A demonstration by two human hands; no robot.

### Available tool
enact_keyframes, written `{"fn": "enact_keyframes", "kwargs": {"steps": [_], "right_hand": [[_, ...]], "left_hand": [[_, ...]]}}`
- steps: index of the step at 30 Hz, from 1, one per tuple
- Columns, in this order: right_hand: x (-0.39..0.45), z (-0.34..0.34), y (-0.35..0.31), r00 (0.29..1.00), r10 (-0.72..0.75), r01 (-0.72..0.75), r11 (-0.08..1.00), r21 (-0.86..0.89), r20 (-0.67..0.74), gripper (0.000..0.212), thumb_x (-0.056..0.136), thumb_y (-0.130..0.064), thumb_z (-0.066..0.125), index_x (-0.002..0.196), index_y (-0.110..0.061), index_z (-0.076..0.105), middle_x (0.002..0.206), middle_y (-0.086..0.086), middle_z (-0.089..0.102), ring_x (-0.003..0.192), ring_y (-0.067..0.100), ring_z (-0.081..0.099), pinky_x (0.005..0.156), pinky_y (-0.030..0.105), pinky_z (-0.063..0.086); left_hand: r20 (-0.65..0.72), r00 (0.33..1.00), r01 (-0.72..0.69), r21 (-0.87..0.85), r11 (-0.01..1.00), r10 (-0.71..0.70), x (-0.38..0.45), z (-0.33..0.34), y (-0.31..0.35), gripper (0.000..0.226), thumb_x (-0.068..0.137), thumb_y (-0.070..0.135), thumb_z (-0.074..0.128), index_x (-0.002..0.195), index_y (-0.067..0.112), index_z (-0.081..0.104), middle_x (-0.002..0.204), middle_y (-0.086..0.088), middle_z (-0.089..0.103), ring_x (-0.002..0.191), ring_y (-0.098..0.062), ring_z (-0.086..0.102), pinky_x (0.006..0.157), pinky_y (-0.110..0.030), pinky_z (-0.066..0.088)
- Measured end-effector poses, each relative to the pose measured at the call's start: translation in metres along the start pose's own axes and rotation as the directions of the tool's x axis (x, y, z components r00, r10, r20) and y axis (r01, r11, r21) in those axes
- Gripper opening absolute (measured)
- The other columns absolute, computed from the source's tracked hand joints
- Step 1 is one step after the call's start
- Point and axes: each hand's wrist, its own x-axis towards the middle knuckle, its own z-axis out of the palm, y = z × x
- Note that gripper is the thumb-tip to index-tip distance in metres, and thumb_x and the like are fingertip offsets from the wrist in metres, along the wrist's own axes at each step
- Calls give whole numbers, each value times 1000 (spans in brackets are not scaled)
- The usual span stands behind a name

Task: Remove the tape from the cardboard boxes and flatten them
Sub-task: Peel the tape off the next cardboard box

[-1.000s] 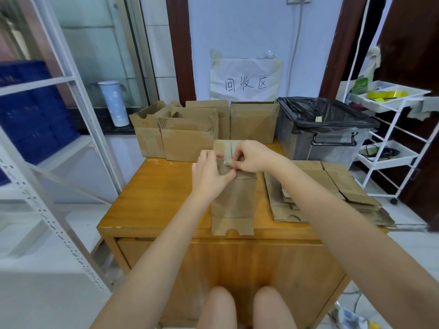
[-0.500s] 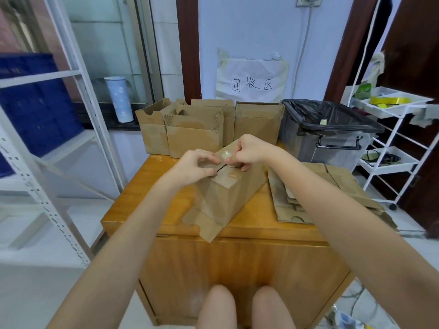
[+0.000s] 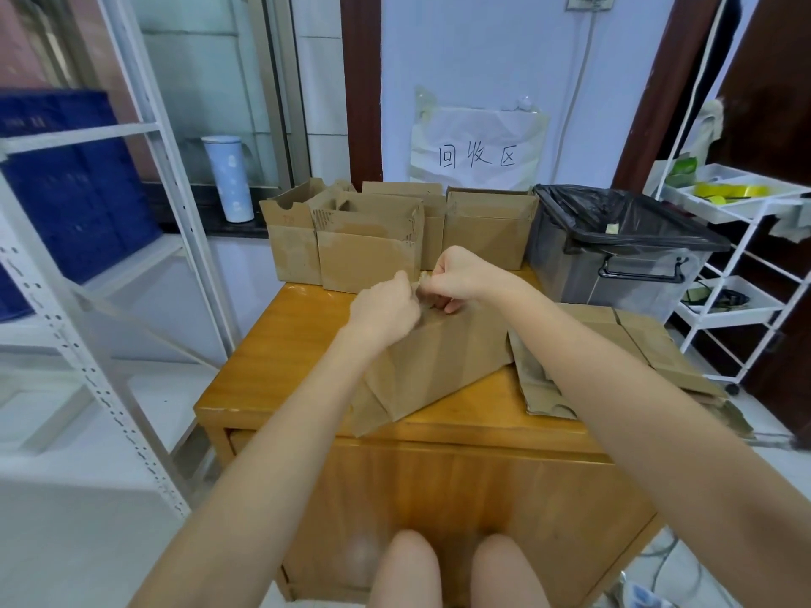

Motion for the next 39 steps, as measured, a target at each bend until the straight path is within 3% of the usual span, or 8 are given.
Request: {"fn": "enact_keyframes", "kwargs": {"steps": [3, 6, 19, 22, 26, 29, 34, 39], "right_hand": [[2, -3, 0, 1000, 7, -7, 1000, 10, 18, 26, 87, -14, 63, 64, -5, 58, 63, 8, 56, 55, 17, 58, 48, 19, 53], [3, -8, 5, 997, 46, -53, 991, 120, 68, 16, 88, -10, 63, 82, 4, 64, 71, 13, 63, 61, 17, 62, 50, 20, 55], [0, -11, 6, 991, 105, -124, 957, 262, 85, 30, 91, -9, 58, 114, 10, 53, 94, 26, 69, 53, 14, 66, 53, 24, 58], [2, -8, 2, 992, 107, -121, 965, 233, 73, 27, 89, -6, 56, 110, 11, 55, 94, 28, 69, 64, 22, 66, 60, 27, 59], [-1, -7, -3, 996, 47, -57, 989, 140, 75, 8, 88, -4, 57, 81, -2, 57, 90, 23, 72, 82, 28, 71, 69, 30, 59], [0, -2, -2, 999, 27, -30, 995, 92, 39, 19, 87, -11, 65, 71, -8, 54, 71, 13, 69, 66, 19, 67, 64, 26, 58], [4, 9, 0, 999, 13, -10, 997, 74, -42, 40, 87, -43, 66, 66, -10, 56, 65, 7, 63, 65, 17, 59, 70, 29, 57], [3, 7, -3, 999, 39, -39, 997, 64, -3, 33, 97, -30, 54, 76, -5, 61, 67, 5, 60, 57, 11, 55, 57, 19, 53]], "left_hand": [[-100, 995, -7, -1, 1000, 7, -4, 21, 1, 32, 101, 34, 34, 113, 7, 48, 123, -13, 56, 119, -32, 47, 103, -43, 33], [-79, 995, -51, 90, 995, 59, 0, 31, -9, 45, 102, 42, 32, 125, 7, 48, 139, -14, 49, 137, -29, 34, 115, -40, 20], [166, 968, -201, 62, 978, 188, 10, 3, -37, 53, 103, 43, 29, 148, 14, 29, 156, -7, 28, 146, -17, 18, 121, -36, 4], [241, 958, -169, 36, 985, 156, 15, -7, -43, 50, 103, 40, 32, 147, 16, 31, 155, -5, 31, 146, -18, 20, 121, -36, 4], [301, 950, -92, 2, 996, 87, 21, -16, -53, 44, 101, 36, 40, 141, 18, 38, 148, -1, 40, 141, -26, 27, 118, -42, 19], [322, 946, -52, 13, 999, 44, 23, -21, -44, 37, 100, 31, 44, 132, 12, 44, 137, -6, 48, 127, -26, 42, 107, -43, 35], [4, 999, -32, 99, 995, 32, 11, -4, -23, 25, 99, 24, 38, 113, 6, 46, 119, -12, 48, 105, -26, 43, 89, -40, 39], [-271, 961, -6, 185, 983, 57, 6, 17, -20, 24, 99, 21, 35, 114, 7, 47, 117, -9, 51, 108, -26, 45, 82, -35, 37]]}}
